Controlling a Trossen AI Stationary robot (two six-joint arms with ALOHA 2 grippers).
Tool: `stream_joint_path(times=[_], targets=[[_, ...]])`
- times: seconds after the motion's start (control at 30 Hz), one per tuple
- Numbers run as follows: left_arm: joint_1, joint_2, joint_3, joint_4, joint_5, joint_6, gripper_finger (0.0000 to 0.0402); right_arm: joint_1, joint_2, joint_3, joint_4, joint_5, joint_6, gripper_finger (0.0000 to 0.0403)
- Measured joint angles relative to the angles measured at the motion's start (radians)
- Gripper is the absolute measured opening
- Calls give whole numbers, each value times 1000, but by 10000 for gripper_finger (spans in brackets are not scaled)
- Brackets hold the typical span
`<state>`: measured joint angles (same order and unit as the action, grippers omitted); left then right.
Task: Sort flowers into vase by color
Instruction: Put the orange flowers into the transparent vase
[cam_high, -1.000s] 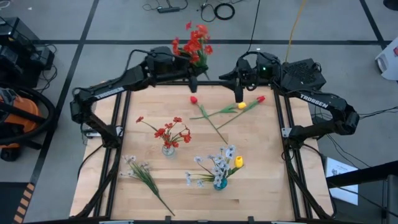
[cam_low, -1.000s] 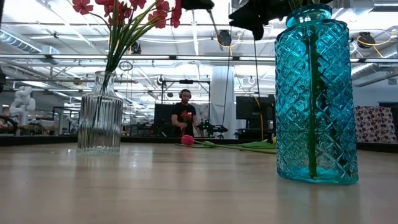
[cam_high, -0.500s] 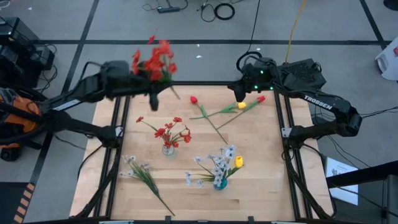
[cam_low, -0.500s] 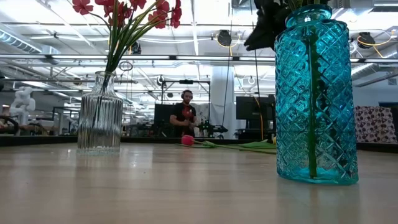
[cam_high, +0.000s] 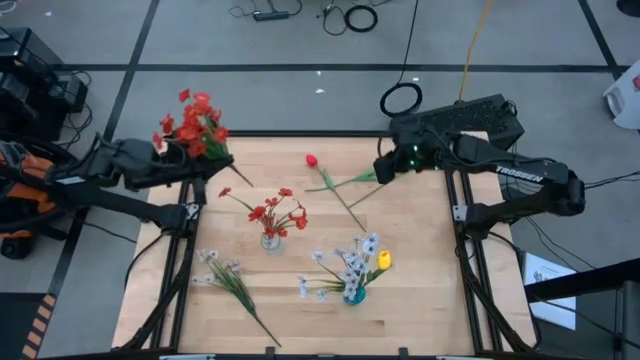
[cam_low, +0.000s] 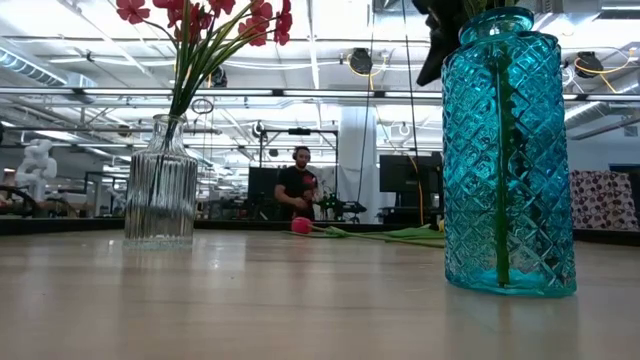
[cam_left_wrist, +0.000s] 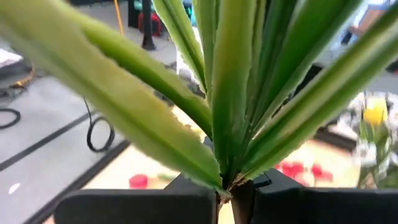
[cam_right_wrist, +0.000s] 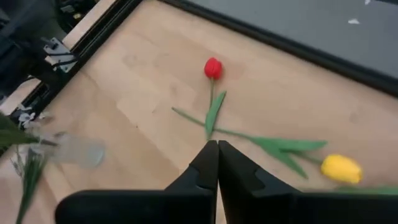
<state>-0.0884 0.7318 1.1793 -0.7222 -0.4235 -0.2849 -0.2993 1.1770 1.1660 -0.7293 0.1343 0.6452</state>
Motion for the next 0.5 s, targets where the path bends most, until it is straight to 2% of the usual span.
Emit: stream_joint_path(times=[0.2, 0.33, 0.5], targets=[[-65, -50, -11, -85, 1, -50, 13, 123, -2, 0, -31, 109, 98, 1], [-91, -59, -11, -135, 39, -55, 13, 179, -2, 0, -31, 176, 153, 1], [-97, -53, -11, -280, 41, -115, 13, 222, -2, 0, -31, 210, 190, 1]])
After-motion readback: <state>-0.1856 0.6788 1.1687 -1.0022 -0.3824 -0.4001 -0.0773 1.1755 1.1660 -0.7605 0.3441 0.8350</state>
